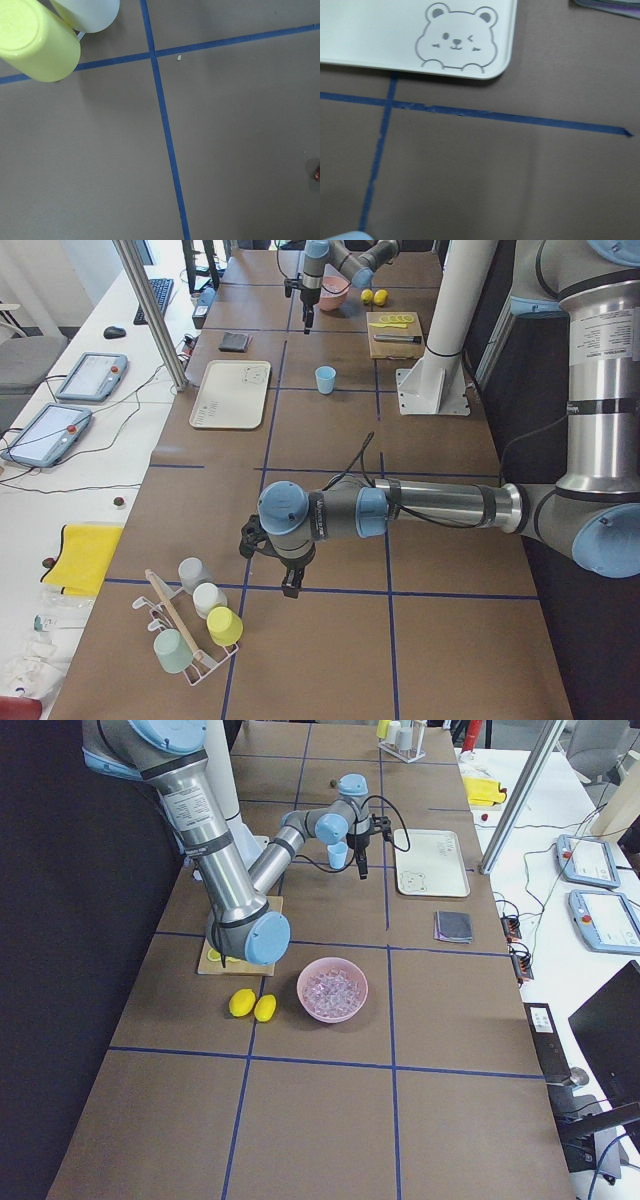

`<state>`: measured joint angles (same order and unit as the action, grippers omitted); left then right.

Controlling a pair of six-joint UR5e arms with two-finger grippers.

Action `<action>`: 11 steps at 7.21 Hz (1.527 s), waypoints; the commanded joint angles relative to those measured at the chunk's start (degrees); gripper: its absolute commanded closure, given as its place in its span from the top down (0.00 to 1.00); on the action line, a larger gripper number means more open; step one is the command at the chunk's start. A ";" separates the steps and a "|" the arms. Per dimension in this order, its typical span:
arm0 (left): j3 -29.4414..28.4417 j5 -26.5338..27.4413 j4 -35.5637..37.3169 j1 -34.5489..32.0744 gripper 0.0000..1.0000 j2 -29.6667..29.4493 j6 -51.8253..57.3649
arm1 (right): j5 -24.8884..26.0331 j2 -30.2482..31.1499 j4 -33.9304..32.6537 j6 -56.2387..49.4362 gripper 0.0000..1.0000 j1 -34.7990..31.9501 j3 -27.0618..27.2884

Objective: Put ice and strawberries in cup
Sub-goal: 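Move the right gripper back to the bowl of ice cubes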

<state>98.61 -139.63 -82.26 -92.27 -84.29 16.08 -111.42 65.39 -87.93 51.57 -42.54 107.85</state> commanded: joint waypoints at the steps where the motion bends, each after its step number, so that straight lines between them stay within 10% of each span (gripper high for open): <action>1: 0.09 -0.03 0.08 -0.01 1.00 0.00 0.00 | -7.64 17.41 13.42 -12.48 0.99 -10.49 2.10; 5: 0.79 -0.03 0.43 -0.01 1.00 0.09 0.00 | -10.15 32.15 17.00 -21.68 0.98 -18.54 2.98; 11: 1.32 -0.03 0.44 -0.01 1.00 0.09 0.00 | -8.38 34.36 24.71 -21.25 0.92 -18.37 -2.98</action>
<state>99.88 -139.66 -81.85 -92.28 -84.20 16.08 -119.80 99.46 -66.74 30.09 -60.91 106.98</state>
